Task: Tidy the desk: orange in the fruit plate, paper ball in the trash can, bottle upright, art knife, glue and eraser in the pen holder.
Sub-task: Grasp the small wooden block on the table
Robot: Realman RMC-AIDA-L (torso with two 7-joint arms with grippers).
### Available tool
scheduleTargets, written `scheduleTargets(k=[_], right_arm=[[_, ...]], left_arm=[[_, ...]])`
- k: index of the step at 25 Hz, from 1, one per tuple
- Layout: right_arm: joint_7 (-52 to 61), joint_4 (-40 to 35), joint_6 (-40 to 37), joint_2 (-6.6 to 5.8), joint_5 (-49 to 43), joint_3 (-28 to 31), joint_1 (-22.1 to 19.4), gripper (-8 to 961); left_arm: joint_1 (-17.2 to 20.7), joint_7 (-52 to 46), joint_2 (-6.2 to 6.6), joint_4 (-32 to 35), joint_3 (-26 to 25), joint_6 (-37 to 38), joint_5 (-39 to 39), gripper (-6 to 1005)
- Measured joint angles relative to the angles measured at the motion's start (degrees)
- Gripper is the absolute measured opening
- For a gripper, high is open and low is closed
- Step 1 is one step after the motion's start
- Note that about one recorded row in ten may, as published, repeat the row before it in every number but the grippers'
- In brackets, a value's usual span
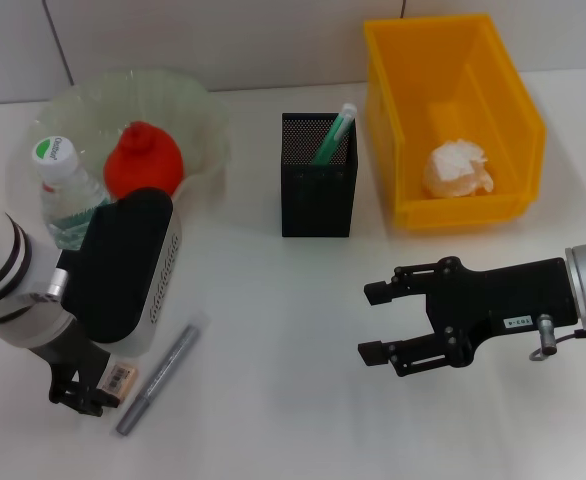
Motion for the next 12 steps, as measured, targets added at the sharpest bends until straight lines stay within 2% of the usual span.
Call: scheduleTargets(k=[12], right_arm=[[0.0,0.0,0.0,0.04,0.0,0.0,0.2,766]], left_arm=[[-0.1,-0.1,-0.04,-1.6,0.2,-0.4,0.8,604]])
